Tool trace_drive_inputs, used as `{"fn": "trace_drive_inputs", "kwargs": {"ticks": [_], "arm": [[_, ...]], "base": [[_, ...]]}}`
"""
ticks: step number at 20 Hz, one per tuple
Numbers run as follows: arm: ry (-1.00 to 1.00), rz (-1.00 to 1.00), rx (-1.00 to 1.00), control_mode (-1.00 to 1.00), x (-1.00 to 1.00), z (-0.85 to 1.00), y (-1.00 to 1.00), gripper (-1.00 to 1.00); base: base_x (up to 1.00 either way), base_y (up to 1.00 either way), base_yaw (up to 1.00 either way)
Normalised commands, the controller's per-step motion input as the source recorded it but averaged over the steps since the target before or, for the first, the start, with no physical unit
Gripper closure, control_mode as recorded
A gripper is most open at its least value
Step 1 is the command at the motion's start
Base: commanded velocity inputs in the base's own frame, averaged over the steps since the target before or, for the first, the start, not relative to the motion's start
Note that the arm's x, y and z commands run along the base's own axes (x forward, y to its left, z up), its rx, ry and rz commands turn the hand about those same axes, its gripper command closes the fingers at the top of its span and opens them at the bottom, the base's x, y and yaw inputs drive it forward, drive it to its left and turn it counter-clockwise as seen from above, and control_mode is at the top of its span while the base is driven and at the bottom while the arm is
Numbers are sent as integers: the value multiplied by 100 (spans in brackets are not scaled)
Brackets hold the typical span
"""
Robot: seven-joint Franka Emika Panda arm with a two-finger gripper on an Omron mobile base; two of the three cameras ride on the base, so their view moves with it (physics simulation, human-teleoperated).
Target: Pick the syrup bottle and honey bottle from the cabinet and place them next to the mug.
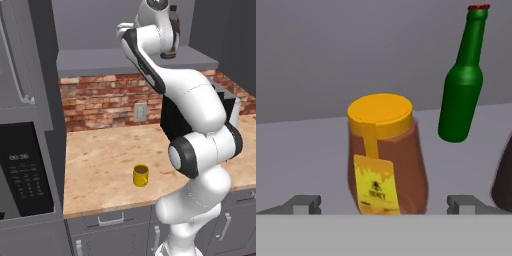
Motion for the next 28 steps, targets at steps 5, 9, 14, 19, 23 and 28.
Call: {"fn": "trace_drive_inputs", "kwargs": {"ticks": [5, 9, 14, 19, 23, 28], "arm": [[0, -1, 0, -100, 6, -9, 2, -100], [0, -5, -1, -100, 1, -6, 0, -100], [0, -7, -2, -100, 0, -1, 0, -100], [0, -2, -1, -100, 12, -4, 0, -100], [0, 0, 0, -100, 22, 0, 0, -100], [0, 0, 0, -100, 24, 0, 0, -100]], "base": [[0, 0, 0], [0, 0, 0], [0, 0, 0], [0, 0, 0], [0, 0, 0], [0, 0, 0]]}}
